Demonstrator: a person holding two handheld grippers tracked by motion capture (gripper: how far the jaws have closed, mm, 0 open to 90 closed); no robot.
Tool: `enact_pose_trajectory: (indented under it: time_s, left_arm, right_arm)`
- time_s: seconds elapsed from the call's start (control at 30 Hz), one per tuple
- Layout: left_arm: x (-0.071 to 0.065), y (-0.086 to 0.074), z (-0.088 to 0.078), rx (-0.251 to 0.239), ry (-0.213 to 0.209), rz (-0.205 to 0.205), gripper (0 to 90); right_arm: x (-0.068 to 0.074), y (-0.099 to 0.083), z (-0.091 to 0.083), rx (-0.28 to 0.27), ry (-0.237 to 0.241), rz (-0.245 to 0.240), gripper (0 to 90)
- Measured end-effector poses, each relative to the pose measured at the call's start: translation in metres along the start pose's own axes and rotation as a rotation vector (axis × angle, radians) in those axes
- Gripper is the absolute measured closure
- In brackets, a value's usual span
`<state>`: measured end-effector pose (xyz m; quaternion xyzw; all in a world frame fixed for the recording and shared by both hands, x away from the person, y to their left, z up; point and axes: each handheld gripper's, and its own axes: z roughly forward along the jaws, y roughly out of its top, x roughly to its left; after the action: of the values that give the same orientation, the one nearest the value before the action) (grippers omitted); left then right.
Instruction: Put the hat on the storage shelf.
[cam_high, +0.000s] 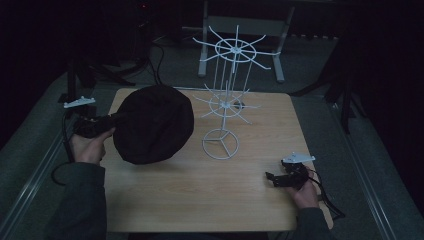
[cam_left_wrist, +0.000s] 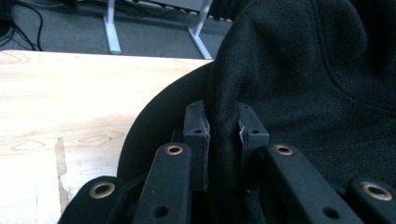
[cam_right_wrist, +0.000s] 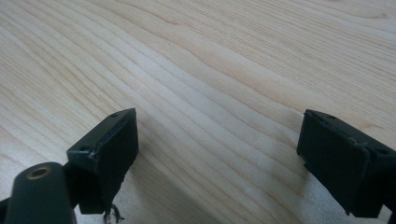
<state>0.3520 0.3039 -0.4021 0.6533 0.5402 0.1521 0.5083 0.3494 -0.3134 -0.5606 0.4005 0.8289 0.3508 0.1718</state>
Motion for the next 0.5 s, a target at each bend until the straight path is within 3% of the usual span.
enact_pose_trajectory:
  time_s: [0.5]
  left_arm:
    - [-0.0058,0.0090,-0.0051,-0.042,-0.035,-0.017,79.0]
  right_arm:
    - [0.0002,0.0001,0.0001,-0.001,0.000,0.003,12.4]
